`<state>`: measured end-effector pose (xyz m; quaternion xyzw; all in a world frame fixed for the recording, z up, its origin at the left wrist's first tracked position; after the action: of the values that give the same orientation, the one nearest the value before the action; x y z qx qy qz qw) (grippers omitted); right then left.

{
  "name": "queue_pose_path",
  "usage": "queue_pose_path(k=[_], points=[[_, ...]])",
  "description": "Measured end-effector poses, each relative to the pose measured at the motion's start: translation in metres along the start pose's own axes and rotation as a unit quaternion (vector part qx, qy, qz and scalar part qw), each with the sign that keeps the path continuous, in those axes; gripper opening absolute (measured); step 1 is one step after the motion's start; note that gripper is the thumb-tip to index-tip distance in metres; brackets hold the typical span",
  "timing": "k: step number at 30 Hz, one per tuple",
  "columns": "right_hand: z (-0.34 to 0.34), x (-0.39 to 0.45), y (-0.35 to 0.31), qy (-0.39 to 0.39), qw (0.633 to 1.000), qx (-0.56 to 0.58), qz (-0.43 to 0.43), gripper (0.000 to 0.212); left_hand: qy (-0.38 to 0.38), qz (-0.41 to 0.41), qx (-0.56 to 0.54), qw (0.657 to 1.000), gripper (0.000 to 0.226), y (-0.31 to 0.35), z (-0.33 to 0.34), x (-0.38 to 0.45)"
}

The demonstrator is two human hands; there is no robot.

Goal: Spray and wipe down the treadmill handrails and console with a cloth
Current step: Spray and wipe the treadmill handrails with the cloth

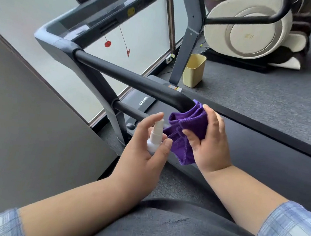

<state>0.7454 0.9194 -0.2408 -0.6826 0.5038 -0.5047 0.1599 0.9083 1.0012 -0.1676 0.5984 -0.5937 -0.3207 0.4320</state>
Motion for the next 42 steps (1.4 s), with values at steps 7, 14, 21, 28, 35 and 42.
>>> queue_pose_path(k=[7,14,21,28,35,42], points=[[0.01,-0.027,0.033,-0.027,0.998,0.051,0.023,0.065,0.001,0.014,0.027,1.0,0.053,0.006,-0.002,0.002],[0.0,0.038,-0.038,-0.006,0.996,-0.051,-0.075,0.062,-0.005,0.019,0.022,1.0,0.06,0.01,0.001,0.009],[0.003,-0.005,0.012,-0.013,0.998,0.015,-0.065,0.066,0.0,0.016,0.04,0.999,0.058,0.009,-0.001,0.015],[0.0,0.016,-0.013,-0.018,0.998,-0.004,-0.059,0.065,0.029,0.008,0.057,0.998,0.057,0.007,-0.015,0.021],[0.015,0.071,-0.086,-0.177,0.949,-0.25,-0.08,0.067,0.023,0.029,0.021,0.999,0.056,0.006,-0.015,0.032],[0.052,0.102,-0.119,-0.292,0.883,-0.352,-0.105,0.059,0.023,0.022,0.01,0.999,0.053,-0.006,-0.043,0.038]])
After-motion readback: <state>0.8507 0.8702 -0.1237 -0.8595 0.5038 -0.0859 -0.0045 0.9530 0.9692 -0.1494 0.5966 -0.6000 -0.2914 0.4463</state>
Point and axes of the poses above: each hand's wrist, its own x-axis towards the middle knuckle, its own z-axis out of the palm, y = z × x, the point moved 7 cm from there along x, towards the middle knuckle, and after that the axes turned 1 degree about x, right-handed, at the moved point
